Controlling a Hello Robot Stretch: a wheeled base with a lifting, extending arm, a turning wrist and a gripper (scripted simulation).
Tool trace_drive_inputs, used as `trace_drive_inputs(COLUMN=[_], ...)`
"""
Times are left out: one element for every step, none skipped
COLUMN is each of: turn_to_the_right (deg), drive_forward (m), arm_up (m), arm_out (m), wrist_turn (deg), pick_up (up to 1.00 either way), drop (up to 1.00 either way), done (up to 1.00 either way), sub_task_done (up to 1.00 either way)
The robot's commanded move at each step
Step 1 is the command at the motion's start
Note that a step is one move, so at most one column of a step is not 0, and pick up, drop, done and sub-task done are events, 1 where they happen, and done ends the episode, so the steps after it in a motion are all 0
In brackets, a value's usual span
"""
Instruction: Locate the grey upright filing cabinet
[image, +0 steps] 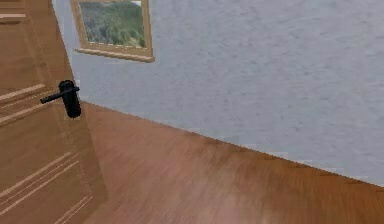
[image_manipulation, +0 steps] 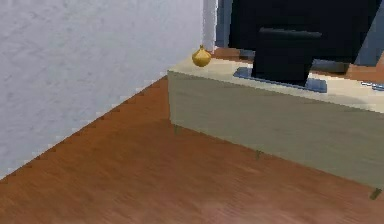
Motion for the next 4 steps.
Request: trace_drive_inputs(turn_to_the_right=[0.0,24.0,0.0,-45.0], drive_forward=[1.00,0.00,0.05,0.00], arm_up=[0.00,0.00,0.00,0.00], arm_out=[0.00,0.00,0.00,0.00], wrist_turn=[0.0,0.0,0.0,0.0], pick_up=[0.00,0.00,0.00,0.00], drop=[0.00,0.00,0.00,0.00], done=[0.00,0.00,0.00,0.00], sub_task_done=[0.00,0.00,0.00,0.00])
